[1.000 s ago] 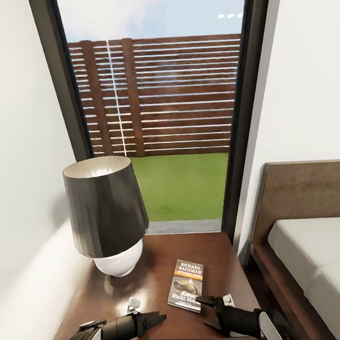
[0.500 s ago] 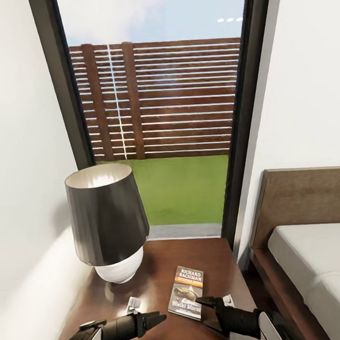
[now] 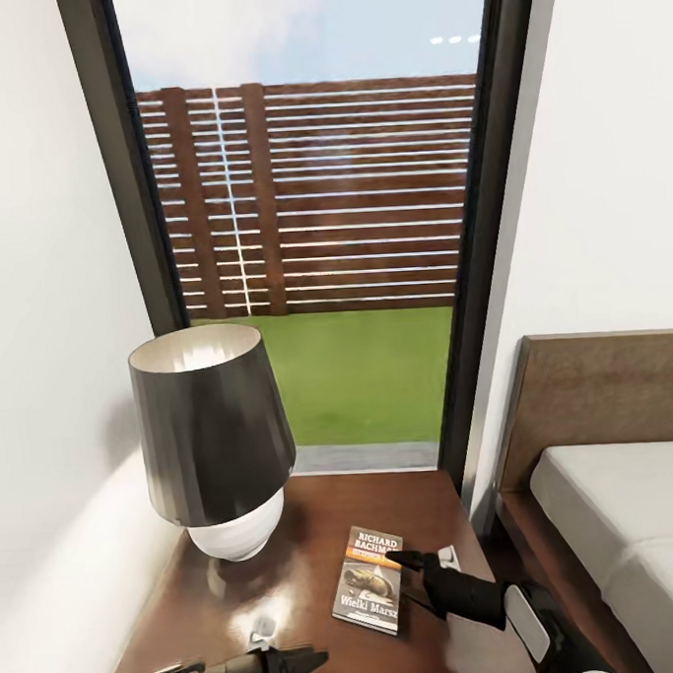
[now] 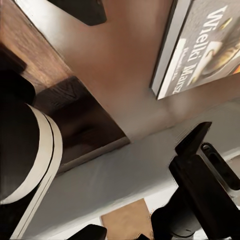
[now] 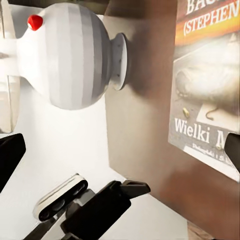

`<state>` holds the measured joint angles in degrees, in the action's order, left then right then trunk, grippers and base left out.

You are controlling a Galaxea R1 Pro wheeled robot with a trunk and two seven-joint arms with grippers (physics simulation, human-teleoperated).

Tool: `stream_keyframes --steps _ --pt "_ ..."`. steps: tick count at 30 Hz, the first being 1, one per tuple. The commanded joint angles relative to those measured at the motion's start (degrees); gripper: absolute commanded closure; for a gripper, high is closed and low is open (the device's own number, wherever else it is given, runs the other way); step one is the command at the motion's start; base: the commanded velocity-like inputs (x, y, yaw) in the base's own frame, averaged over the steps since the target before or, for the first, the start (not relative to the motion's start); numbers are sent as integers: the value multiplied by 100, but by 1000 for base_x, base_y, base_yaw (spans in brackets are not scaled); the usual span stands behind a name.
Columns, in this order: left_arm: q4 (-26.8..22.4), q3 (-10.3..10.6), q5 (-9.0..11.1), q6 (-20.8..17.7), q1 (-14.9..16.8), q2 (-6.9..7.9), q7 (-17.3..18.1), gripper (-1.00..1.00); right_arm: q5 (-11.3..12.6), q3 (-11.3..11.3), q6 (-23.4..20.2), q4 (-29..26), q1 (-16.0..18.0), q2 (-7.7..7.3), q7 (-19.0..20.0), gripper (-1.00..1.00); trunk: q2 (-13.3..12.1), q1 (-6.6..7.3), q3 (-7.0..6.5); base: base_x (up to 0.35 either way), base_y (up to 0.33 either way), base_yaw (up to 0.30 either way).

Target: In the bedroom, move the book from the bed onto either nightstand, and place the two sandals side by side next to the bed.

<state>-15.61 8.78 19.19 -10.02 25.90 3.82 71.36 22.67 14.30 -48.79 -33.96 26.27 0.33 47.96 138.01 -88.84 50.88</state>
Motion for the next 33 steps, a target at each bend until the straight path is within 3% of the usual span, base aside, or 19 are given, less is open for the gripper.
stream_keyframes --steps 1,22,23,33 --pt "-3 44 59 -60 -31 5 10 -100 -4 20 9 1 3 3 13 -100 2 1 6 0 0 0" --pt "-3 45 50 -53 -103 3 18 -100 1 20 665 3 1 -6 15 -100 -800 441 -353 0 0 0" --pt "-3 45 47 -53 -103 2 18 -100 1 20 4800 3 1 -6 13 -100 -840 463 -371 0 0 0" --pt "-7 45 41 -53 -103 5 27 -100 1 20 4800 9 2 -6 14 -100 -1241 682 -551 0 0 0"
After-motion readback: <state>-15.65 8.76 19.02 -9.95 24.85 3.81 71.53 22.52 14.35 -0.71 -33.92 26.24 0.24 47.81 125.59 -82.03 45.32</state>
